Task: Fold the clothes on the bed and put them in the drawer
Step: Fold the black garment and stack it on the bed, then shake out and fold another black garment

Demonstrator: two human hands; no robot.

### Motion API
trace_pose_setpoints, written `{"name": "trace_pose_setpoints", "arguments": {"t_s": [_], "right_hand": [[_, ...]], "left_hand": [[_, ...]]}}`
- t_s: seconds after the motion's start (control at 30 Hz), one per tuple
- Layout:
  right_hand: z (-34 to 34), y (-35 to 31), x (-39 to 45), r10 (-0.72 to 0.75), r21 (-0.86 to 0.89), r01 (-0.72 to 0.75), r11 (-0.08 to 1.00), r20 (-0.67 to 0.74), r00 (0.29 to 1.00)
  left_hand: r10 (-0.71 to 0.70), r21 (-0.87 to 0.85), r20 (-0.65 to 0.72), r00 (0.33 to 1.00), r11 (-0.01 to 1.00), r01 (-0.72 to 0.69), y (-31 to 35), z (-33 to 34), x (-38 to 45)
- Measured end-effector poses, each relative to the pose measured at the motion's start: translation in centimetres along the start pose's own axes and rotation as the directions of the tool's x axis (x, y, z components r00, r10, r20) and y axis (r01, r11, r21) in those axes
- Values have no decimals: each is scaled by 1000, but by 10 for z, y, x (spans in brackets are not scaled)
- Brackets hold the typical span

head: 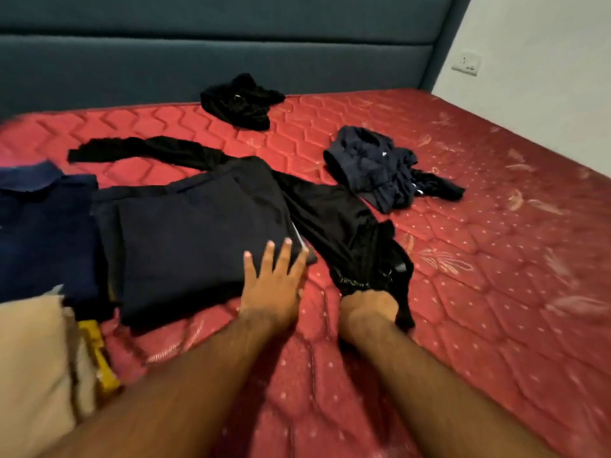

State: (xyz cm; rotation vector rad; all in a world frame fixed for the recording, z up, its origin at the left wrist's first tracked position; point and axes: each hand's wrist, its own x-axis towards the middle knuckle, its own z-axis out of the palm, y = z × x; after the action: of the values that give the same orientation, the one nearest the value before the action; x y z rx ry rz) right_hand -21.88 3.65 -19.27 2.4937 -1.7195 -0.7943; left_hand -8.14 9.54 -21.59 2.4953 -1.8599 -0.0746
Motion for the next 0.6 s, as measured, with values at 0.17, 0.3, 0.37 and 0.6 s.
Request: {"name": "trace_pose_setpoints", "arguments": {"t_s": [0.17,0.3,0.37,0.6], "right_hand": [[14,-24,-151,-352,92,340,936,223,909],[42,-19,-233,-519,659,217,721,305,799],[57,-30,-270,-676,929,-9,369,275,684],[79,-72,-301,-571,923,349,160,-201,796]], "left_hand": [[207,-565,17,978,809,-162,24,31,-155],[-4,-992,33,999,125,34,-2,33,-266],[-89,-992,73,993,-105,64,-11,25,-309],[-532,-999,-28,846,43,-6,-52,14,-363]]}}
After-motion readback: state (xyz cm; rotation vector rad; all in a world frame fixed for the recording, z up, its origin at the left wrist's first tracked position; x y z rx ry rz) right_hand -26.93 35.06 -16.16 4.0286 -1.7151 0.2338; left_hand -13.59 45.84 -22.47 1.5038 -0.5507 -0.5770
